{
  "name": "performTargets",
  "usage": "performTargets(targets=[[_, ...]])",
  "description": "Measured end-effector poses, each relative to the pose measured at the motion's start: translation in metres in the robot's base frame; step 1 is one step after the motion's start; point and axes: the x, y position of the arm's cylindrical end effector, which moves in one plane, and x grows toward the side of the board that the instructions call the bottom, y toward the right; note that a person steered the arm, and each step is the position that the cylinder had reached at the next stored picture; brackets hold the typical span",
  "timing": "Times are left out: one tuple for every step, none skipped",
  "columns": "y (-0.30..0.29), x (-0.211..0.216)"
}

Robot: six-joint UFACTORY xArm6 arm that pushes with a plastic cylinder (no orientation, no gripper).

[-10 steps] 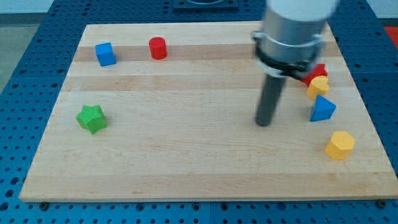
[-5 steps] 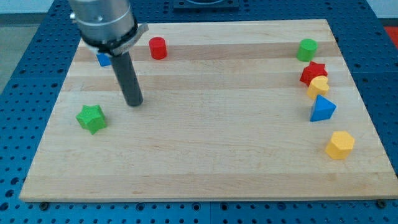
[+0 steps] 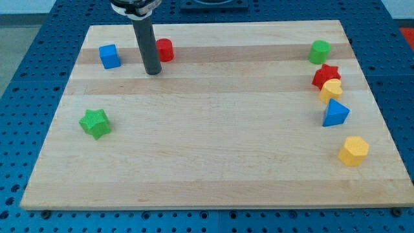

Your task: Move the red circle horizontally to the left of the green circle

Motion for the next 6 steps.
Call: performTargets(targets=[[-0.004, -0.014], [-0.004, -0.01], [-0.006, -0.01], [-0.021, -0.004], [-0.029, -0.002], [-0.029, -0.013]])
